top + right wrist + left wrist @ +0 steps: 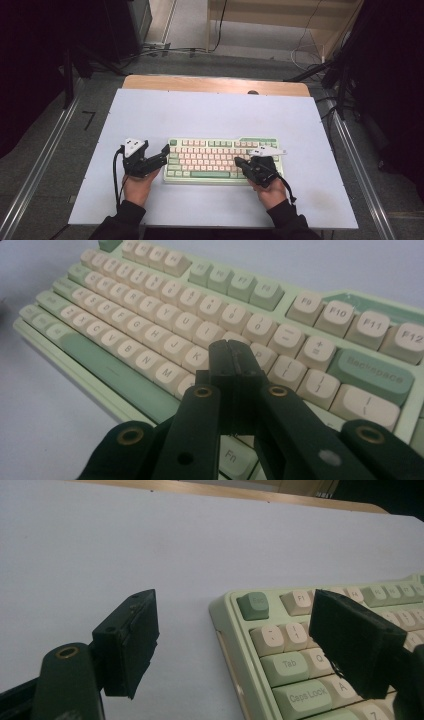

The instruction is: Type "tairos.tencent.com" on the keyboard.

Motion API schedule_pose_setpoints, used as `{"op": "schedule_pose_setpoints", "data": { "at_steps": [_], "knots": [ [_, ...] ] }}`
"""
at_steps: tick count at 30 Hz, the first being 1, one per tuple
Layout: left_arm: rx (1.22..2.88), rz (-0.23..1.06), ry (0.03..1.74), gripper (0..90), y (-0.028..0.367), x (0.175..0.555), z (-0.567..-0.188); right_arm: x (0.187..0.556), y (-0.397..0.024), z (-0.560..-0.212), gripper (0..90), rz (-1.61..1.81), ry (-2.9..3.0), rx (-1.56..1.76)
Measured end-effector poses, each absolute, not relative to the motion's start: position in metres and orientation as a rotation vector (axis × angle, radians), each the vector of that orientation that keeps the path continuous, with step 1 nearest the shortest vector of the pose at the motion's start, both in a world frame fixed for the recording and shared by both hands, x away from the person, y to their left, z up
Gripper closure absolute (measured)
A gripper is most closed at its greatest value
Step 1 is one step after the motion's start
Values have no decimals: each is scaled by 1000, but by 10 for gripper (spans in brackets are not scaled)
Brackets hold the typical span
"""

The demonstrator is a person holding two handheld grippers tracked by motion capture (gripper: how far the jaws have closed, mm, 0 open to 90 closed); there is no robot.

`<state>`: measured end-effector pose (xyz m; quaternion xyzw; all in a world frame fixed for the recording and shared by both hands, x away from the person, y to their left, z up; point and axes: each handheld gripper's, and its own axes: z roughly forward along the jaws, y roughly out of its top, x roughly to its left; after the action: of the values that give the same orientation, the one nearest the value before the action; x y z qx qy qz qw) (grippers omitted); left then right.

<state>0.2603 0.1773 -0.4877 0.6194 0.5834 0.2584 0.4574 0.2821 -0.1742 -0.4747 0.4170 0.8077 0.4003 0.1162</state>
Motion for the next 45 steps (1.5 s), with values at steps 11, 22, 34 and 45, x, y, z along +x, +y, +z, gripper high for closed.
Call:
{"op": "schedule_pose_setpoints", "data": {
  "at_steps": [11,22,34,45],
  "knots": [
    [1539,634,1433,206,175,260,-488,280,-168,-483,872,1125,2424,1215],
    [1541,628,1428,207,175,260,-488,280,-167,-485,872,1116,2428,1213],
    [1542,630,1428,208,175,261,-489,283,-183,-472,428,1240,2318,1259],
    [1554,631,1421,207,173,261,-489,294,-189,-477,178,1168,2293,1304]
  ]
}}
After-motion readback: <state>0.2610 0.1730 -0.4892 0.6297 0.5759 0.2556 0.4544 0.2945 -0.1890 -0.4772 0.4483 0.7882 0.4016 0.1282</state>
